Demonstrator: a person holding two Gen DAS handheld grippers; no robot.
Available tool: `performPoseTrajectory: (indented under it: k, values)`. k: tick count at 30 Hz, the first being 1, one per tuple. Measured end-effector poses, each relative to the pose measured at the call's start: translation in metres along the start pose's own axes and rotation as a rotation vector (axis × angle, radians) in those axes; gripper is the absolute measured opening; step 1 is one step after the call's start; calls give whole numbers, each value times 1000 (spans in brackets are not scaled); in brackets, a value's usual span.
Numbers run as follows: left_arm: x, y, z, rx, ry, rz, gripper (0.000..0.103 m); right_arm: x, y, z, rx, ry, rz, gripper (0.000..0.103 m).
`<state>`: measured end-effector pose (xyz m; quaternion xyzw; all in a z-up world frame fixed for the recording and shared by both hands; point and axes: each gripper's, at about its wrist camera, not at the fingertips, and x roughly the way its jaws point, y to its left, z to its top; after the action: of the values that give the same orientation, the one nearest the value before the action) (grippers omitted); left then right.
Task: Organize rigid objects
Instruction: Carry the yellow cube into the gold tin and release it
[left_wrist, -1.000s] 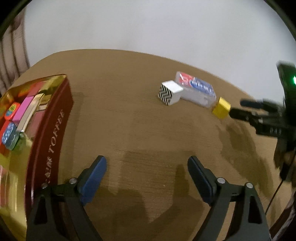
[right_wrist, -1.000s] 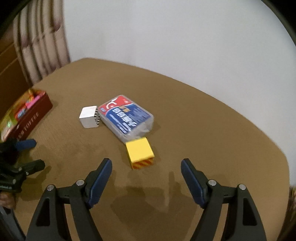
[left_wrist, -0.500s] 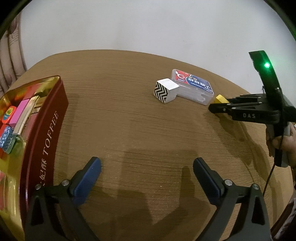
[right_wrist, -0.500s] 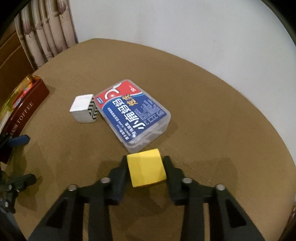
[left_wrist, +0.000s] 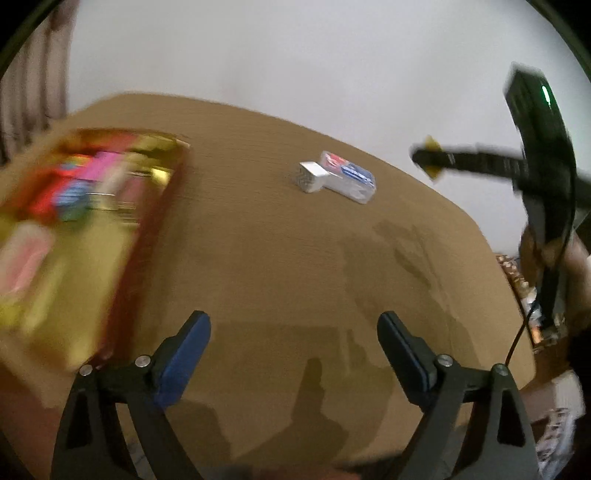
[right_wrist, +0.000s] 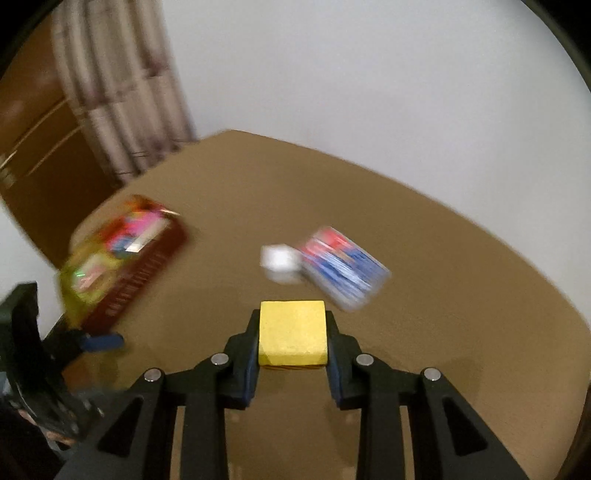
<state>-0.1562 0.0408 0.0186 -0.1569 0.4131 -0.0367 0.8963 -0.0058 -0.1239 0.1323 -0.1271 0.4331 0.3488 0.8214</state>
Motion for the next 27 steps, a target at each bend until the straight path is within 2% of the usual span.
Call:
performPoseTrajectory:
  k: [5, 7, 10, 12, 15, 20, 27]
  values:
    - [-58, 23, -17, -18, -31, 20, 93, 3, 104, 42, -159, -16, 144, 30]
    - [-70, 35, -23, -27, -19, 61, 93, 17, 140, 54, -189, -5, 204, 30]
    - [-91, 59, -34, -45, 5, 134, 93, 46, 192, 58, -257, 38, 249, 30]
    - [-103, 76, -42, -62, 4, 186, 93, 78, 219, 61, -280, 100, 287, 30]
    - [-113, 97, -52, -97, 1, 243, 93, 110, 238, 56, -314, 158, 286, 30]
    - [-114, 112, -50, -138, 8, 221, 93, 159, 251, 53, -302, 248, 270, 30]
    - [-110, 104, -57, -57, 45, 216, 93, 193, 253, 51, -309, 294, 232, 30]
